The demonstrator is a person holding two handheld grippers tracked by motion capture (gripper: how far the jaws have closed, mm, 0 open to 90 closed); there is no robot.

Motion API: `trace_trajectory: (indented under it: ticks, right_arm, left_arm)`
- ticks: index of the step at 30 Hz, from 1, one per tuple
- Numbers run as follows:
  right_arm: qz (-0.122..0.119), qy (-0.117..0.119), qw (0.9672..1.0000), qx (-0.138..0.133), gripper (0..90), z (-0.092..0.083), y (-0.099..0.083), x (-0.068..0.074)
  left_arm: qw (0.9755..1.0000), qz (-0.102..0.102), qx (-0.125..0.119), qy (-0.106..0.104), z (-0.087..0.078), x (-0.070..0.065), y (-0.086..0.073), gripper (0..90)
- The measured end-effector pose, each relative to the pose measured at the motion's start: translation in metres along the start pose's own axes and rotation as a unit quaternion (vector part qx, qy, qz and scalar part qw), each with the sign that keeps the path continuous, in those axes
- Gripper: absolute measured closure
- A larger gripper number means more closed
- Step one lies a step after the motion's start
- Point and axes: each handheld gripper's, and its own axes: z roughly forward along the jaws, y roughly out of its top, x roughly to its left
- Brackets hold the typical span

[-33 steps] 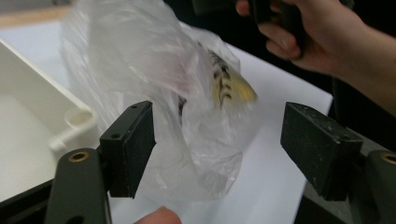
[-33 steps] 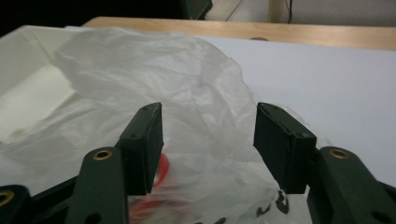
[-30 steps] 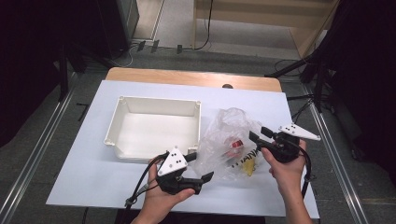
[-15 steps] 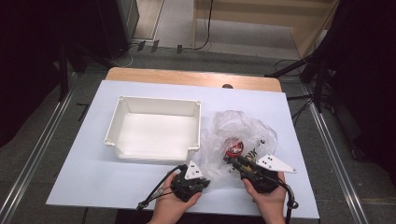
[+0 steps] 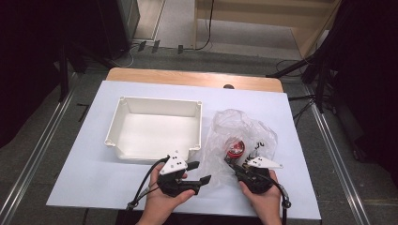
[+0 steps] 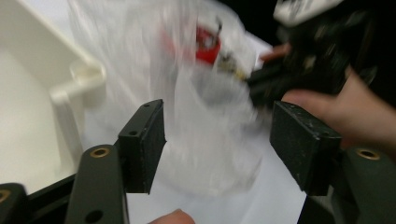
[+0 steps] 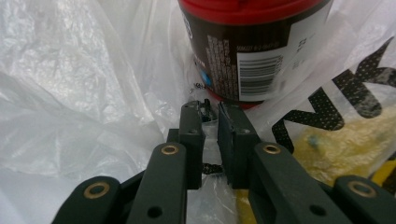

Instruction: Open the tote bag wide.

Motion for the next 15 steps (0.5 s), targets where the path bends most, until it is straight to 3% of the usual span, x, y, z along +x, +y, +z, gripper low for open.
trace_trajectory:
  ticks: [1,2,3,5,8,9,10,11,12,13,14,15]
  right_arm:
    - [0.004,-0.002,1.0,-0.002,82.5,0.001,0.0,0.0]
    - [0.005,-0.003,1.0,-0.001,82.8,0.001,0.0,0.0]
    - [0.004,-0.004,1.0,-0.002,83.1,0.001,-0.001,0.001]
    - [-0.001,-0.009,1.0,-0.004,83.2,0.001,-0.001,0.002]
    - [-0.002,-0.01,0.9999,-0.004,83.1,0.001,-0.001,0.003]
    - [0.005,-0.004,1.0,-0.004,82.8,0.0,-0.002,0.0]
    - [0.005,-0.004,1.0,-0.004,82.8,0.0,-0.002,0.0]
    - [0.023,0.004,0.9997,-0.007,81.4,-0.002,-0.002,-0.002]
    - [0.023,0.004,0.9997,-0.007,81.4,-0.002,-0.002,-0.002]
    - [0.026,0.008,0.9996,-0.01,79.1,-0.007,-0.003,-0.003]
    - [0.026,0.01,0.9995,-0.014,78.6,-0.011,-0.002,-0.003]
    - [0.022,0.011,0.9994,-0.024,78.0,-0.018,0.0,-0.003]
  left_arm:
    - [0.9998,0.004,-0.017,0.0,0.003,-0.007,0.012,33.7]
    - [0.9998,0.004,-0.017,0.0,0.003,-0.007,0.012,33.3]
    - [0.9998,0.009,-0.015,0.004,0.015,-0.015,0.02,33.4]
    - [0.9993,0.021,-0.014,0.029,0.033,-0.021,0.02,34.4]
    - [0.9986,0.011,-0.009,0.05,0.052,-0.02,0.013,37.2]
    - [0.9982,0.006,0.002,0.059,0.061,-0.019,0.008,48.5]
    - [0.9975,0.006,0.013,0.07,0.068,-0.019,0.003,48.5]
    - [0.996,0.012,0.027,0.084,0.075,-0.019,-0.004,63.7]
    - [0.9954,0.013,0.034,0.089,0.077,-0.018,-0.008,63.7]
    - [0.9944,0.016,0.045,0.094,0.079,-0.017,-0.013,75.1]
    - [0.993,0.015,0.064,0.098,0.082,-0.011,-0.02,79.0]
    - [0.993,0.015,0.064,0.098,0.082,-0.011,-0.02,82.1]
